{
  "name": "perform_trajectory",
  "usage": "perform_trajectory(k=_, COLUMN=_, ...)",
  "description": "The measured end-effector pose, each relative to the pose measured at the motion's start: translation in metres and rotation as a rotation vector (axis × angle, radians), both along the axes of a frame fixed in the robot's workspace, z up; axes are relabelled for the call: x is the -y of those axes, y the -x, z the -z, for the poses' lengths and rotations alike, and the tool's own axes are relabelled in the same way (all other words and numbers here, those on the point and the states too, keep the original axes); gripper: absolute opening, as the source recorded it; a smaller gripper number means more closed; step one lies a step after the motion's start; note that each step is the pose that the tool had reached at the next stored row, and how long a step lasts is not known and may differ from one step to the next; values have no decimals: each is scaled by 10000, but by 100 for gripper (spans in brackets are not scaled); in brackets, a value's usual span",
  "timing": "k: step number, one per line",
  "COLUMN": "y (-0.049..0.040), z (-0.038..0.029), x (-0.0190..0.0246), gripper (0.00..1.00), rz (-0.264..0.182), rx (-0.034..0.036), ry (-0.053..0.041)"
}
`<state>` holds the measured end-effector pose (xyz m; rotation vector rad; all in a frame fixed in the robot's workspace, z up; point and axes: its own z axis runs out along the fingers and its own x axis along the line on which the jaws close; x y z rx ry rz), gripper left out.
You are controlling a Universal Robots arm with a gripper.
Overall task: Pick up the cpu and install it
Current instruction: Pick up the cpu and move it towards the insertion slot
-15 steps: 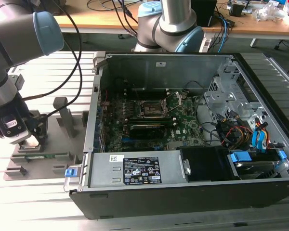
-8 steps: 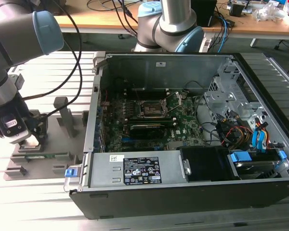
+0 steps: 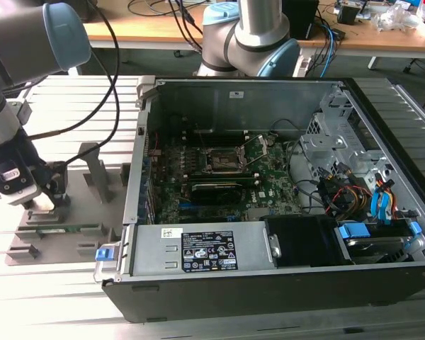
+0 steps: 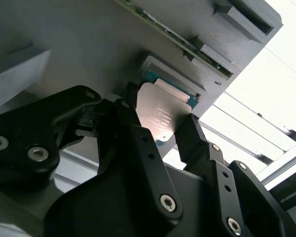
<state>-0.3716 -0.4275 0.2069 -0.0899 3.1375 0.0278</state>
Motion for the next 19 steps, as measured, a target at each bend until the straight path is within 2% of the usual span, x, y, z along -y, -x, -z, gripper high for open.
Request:
perform_trajectory(k=2, y=0, z=-1, x=0, gripper=55, rz=0, rx=-1, ry=0)
perform_trajectory(k=6, y=0, z=-89, x=0, gripper=55, rz=0, rx=-2, ry=0)
perform_trajectory(k=8, y=0, z=-383, x=0, gripper=55, rz=0, rx=-1, ry=0)
perform_trajectory(k=10, y=0, z=-466, x=0, gripper=55, rz=0, rx=-2, ry=0)
perform_trajectory(k=18, y=0, z=-677, x=0, gripper=55, rz=0, rx=-3, ry=1)
perform_trajectory(k=19, y=-1, z=-737, x=0, gripper=55, rz=0, rx=-2, ry=0)
